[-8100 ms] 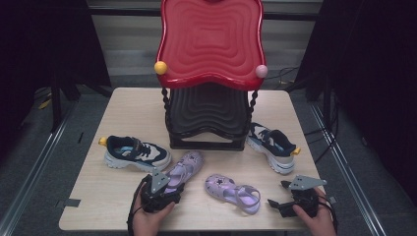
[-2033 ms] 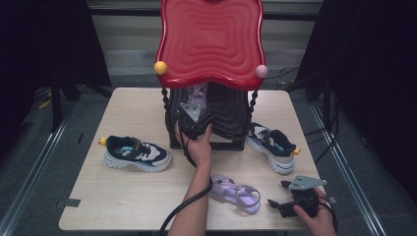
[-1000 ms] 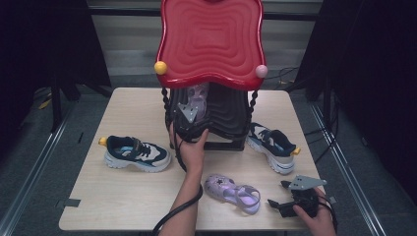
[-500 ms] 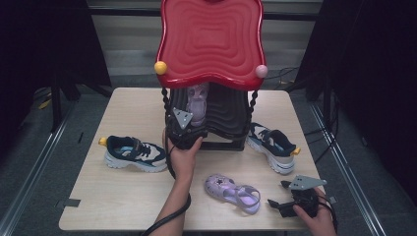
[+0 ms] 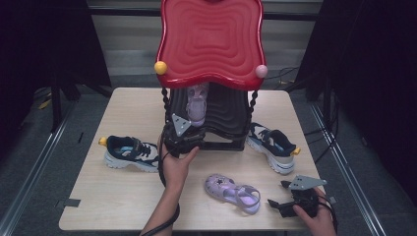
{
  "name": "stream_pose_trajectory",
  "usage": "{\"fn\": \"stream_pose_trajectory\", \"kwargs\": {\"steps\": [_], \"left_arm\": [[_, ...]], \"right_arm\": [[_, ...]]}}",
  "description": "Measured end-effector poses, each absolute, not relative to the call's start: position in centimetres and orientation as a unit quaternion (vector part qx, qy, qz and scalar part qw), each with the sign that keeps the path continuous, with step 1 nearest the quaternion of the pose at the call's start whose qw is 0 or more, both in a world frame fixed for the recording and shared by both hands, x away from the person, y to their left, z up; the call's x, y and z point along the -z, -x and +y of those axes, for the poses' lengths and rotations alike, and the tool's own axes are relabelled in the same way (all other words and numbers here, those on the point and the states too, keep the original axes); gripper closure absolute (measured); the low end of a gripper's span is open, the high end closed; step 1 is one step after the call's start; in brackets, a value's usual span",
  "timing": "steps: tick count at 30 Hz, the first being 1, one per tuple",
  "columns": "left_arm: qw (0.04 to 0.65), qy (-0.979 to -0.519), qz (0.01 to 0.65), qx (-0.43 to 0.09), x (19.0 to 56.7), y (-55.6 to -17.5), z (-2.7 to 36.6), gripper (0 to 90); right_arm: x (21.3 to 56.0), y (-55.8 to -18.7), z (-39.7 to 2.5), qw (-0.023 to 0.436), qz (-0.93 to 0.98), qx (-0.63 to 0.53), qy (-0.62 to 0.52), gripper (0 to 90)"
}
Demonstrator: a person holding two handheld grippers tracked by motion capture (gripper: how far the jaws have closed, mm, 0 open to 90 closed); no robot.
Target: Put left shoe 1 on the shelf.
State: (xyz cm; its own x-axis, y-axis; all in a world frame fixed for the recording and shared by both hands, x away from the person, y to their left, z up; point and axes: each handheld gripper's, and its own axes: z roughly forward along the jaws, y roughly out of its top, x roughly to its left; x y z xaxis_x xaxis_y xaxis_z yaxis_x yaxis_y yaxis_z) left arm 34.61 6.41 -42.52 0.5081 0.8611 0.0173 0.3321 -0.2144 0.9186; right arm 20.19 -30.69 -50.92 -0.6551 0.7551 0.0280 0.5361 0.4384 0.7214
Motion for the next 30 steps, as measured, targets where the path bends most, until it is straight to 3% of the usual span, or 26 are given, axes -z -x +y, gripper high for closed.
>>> {"fn": "stream_pose_trajectory", "kwargs": {"steps": [30], "left_arm": [[0.449, -0.791, 0.352, -0.220, 45.6, -30.8, 8.5, 19.0]], "right_arm": [[50.9, -20.2, -30.7, 0.150, 0.834, -0.363, -0.386, 13.5]]}}
